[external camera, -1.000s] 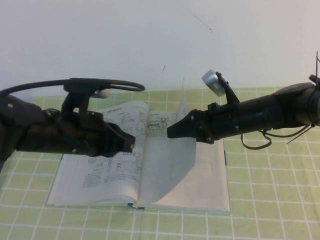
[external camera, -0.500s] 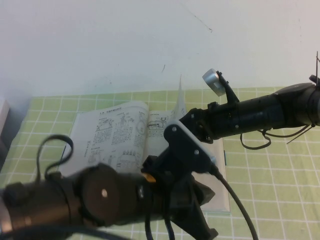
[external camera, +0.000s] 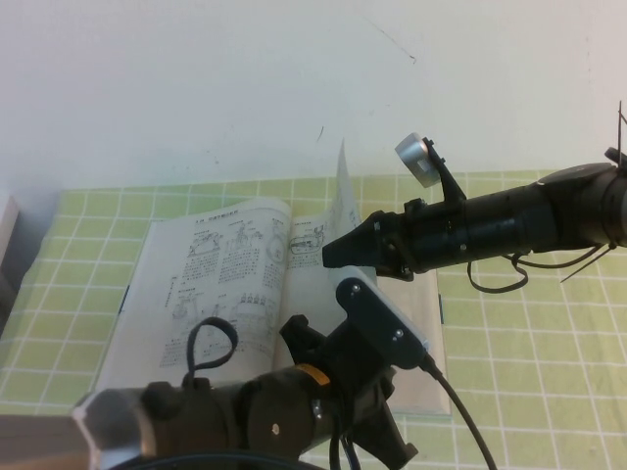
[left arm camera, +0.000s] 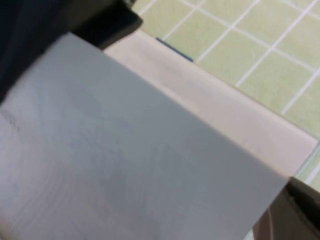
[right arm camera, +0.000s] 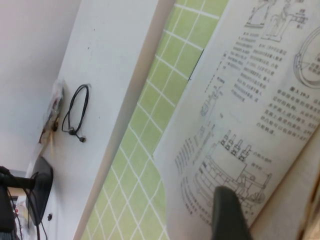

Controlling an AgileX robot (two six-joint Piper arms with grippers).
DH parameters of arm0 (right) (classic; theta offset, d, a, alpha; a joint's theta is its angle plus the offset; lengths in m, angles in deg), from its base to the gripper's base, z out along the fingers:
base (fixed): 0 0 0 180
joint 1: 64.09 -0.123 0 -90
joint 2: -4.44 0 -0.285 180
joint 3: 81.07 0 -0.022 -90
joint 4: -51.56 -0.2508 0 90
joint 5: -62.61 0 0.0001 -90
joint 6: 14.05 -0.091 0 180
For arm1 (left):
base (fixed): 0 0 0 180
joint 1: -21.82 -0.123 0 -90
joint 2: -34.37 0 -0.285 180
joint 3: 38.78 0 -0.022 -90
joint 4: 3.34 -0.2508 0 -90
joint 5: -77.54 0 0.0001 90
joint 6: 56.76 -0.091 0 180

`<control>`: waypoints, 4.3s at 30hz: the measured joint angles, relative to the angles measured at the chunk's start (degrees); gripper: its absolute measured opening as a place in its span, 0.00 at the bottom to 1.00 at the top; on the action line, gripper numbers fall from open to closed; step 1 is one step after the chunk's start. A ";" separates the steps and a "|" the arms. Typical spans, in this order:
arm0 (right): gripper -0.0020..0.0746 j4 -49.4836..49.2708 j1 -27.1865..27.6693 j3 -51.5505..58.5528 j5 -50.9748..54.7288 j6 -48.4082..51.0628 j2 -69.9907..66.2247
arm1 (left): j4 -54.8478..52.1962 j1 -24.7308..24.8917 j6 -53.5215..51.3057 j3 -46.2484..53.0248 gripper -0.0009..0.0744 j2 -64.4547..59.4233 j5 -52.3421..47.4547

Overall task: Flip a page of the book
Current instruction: Open the closed book

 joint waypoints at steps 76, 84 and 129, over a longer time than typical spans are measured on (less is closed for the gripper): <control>0.02 45.28 -3.41 -8.42 -3.06 -18.79 -3.04 | 20.73 -7.82 -9.67 0.00 0.01 -5.92 18.25; 0.02 26.92 -3.41 -8.42 -4.84 -6.49 -4.45 | 23.70 -8.63 -10.39 0.00 0.01 -3.91 17.85; 0.02 85.35 -4.66 -11.33 0.16 -31.49 25.24 | 48.46 -8.63 -33.11 0.12 0.01 25.66 -9.90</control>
